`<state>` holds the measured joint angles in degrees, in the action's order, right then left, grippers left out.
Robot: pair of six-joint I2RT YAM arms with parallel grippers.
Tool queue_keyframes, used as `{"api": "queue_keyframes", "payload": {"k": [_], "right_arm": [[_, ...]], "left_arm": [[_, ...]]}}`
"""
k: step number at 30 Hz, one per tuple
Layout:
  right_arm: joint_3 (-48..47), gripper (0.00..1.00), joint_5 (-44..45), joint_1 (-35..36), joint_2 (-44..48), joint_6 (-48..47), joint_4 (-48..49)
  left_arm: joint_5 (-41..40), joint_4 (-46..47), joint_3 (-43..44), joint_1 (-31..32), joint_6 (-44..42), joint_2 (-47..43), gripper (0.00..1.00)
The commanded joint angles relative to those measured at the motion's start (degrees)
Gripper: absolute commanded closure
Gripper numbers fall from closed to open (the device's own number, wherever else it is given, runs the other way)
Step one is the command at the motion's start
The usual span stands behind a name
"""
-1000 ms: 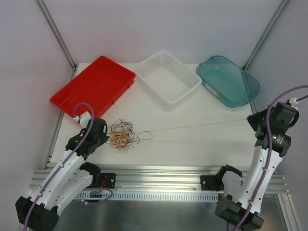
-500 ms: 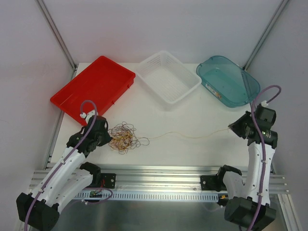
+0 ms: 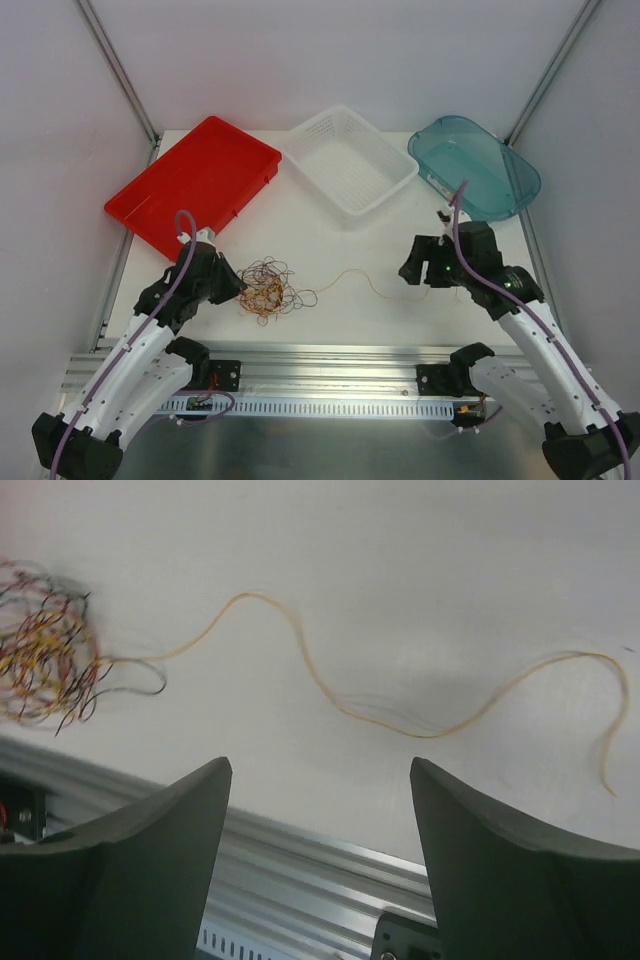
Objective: Untangle the cables
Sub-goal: Untie the cable.
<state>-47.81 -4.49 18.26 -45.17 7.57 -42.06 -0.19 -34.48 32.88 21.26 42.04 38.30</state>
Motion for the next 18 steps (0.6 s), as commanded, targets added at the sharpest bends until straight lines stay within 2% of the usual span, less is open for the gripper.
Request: {"api": "queue_keyframes", "payload": {"k": [1, 2, 7, 14, 18], "right_arm": [[0.97, 0.24, -3.86, 9.92, -1.93, -3.09, 8.74], [0.79, 0.24, -3.07, 15.61, -4.73, -3.96, 10.41], [-1.49, 0.25, 1.50, 28.91, -15.99, -6.69, 15.86], [-6.41, 0.28, -0.78, 33.85, -30.67, -12.84, 23.95], [-8.26, 0.34, -0.61, 34.21, -36.39, -13.99, 27.47]], "left_arm": [[4.05, 2.05, -1.33, -0.69, -1.44, -1.21, 0.93], [4.49, 2.22, -1.51, -0.69, -1.44, -1.21, 0.93], [6.51, 2.66, -2.30, -0.69, -1.61, -1.48, 0.93], [7.74, 3.01, -3.88, -0.69, -1.70, -1.92, 0.92], [8.18, 3.37, -4.67, -0.69, -1.87, -1.57, 0.91]]}}
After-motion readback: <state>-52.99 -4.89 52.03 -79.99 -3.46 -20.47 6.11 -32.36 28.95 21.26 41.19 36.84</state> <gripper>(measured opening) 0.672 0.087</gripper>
